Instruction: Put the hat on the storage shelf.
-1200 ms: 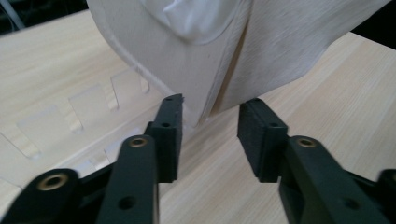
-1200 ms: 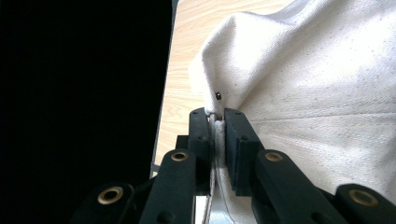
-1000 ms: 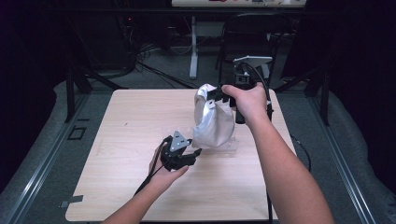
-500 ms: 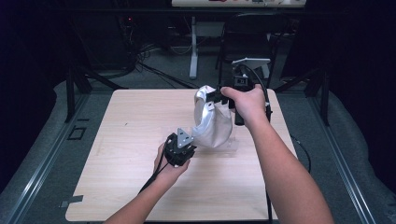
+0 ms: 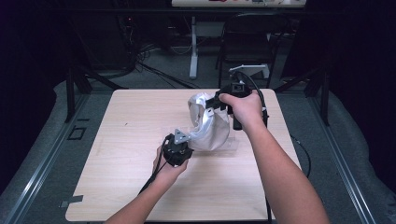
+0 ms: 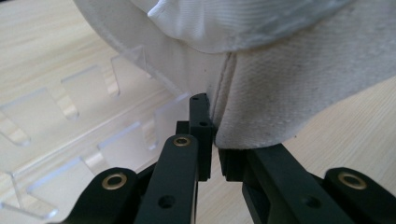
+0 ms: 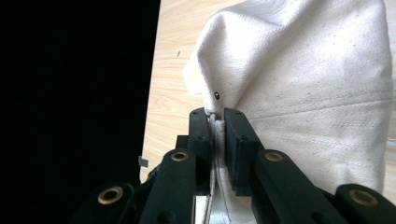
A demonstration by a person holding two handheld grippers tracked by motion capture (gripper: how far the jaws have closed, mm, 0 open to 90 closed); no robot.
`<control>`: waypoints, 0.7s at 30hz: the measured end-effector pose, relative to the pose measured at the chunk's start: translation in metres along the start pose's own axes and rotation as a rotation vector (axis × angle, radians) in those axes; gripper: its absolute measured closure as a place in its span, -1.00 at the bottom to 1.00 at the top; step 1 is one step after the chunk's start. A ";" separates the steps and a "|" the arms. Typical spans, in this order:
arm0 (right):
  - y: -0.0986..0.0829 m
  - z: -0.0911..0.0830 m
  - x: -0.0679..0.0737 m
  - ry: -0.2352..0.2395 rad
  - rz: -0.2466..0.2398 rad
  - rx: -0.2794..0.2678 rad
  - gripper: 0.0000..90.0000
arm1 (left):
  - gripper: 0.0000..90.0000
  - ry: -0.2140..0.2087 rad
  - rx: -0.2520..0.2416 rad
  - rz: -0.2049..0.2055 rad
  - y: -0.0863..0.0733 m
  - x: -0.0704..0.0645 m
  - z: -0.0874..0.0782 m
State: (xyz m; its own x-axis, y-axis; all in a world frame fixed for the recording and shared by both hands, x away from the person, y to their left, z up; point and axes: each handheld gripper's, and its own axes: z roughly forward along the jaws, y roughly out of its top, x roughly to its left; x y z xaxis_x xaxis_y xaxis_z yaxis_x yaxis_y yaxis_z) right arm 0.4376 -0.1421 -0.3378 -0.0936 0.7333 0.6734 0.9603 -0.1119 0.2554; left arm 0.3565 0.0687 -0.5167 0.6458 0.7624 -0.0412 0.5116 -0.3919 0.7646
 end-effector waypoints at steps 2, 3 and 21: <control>-0.001 0.004 -0.001 -0.018 -0.002 0.006 0.83 | 0.91 -0.007 -0.001 -0.002 -0.003 0.001 0.001; -0.001 0.006 -0.003 -0.010 -0.006 0.017 0.83 | 0.91 -0.012 -0.005 -0.014 -0.004 0.003 0.001; -0.002 0.002 -0.004 -0.009 -0.006 0.005 0.82 | 0.38 -0.021 -0.069 -0.025 -0.013 0.001 -0.017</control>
State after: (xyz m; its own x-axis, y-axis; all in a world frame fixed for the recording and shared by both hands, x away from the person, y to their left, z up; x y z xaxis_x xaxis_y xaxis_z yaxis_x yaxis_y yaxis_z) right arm 0.4363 -0.1436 -0.3430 -0.0974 0.7399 0.6656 0.9609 -0.1043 0.2565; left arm 0.3411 0.0837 -0.5158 0.6453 0.7603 -0.0738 0.4876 -0.3356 0.8060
